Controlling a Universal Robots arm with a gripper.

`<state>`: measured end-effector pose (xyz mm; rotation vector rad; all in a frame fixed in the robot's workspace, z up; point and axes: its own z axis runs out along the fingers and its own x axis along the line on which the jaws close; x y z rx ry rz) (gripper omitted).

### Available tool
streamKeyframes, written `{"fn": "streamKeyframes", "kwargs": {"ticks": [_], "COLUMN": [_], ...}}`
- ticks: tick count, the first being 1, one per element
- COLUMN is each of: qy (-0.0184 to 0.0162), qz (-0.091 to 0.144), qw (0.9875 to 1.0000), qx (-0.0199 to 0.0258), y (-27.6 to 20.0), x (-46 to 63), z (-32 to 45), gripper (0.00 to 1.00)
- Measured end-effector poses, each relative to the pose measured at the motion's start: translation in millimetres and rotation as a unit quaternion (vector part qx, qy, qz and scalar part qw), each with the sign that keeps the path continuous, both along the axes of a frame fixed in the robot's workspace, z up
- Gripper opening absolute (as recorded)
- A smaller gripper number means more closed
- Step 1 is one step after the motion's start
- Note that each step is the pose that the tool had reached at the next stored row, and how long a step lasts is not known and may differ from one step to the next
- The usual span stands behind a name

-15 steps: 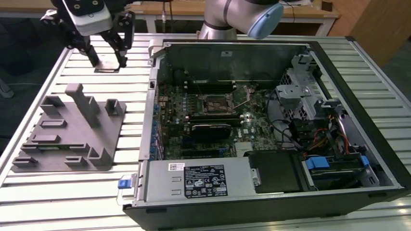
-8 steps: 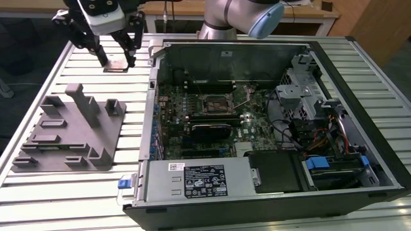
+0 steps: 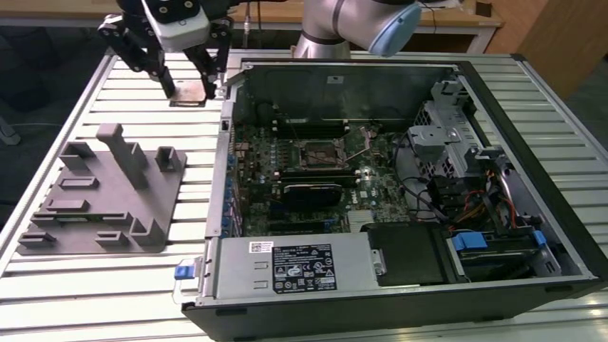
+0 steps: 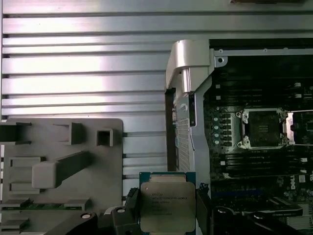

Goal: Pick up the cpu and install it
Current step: 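Pick up the cpu and move it towards the insertion slot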

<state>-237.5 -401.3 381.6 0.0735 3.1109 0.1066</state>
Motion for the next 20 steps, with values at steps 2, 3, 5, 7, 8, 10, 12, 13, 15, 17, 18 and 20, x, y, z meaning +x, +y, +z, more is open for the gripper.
{"fn": "streamKeyframes", "kwargs": {"ticks": [2, 3, 5, 7, 8, 10, 12, 13, 15, 17, 18, 20], "qy": [0.0, 0.0, 0.0, 0.0, 0.0, 0.0, 0.0, 0.0, 0.0, 0.0, 0.0, 0.0], "qz": [0.0, 0.0, 0.0, 0.0, 0.0, 0.0, 0.0, 0.0, 0.0, 0.0, 0.0, 0.0], "qw": [1.0, 1.0, 1.0, 1.0, 1.0, 1.0, 1.0, 1.0, 1.0, 1.0, 1.0, 1.0], "qx": [0.0, 0.0, 0.0, 0.0, 0.0, 0.0, 0.0, 0.0, 0.0, 0.0, 0.0, 0.0], "y": [0.2, 0.3, 0.4, 0.6, 0.6, 0.7, 0.8, 0.8, 0.9, 1.1, 1.1, 1.3], "x": [4.3, 6.3, 10.9, 16.7, 19.7, 26.0, 31.8, 34.8, 40.8, 50.1, 53.0, 58.8], "z": [0.0, 0.0, 0.0, 0.0, 0.0, 0.0, 0.0, 0.0, 0.0, 0.0, 0.0, 0.0], "gripper": [0.54, 0.54, 0.54, 0.54, 0.54, 0.54, 0.54, 0.54, 0.54, 0.54, 0.54, 0.54]}}
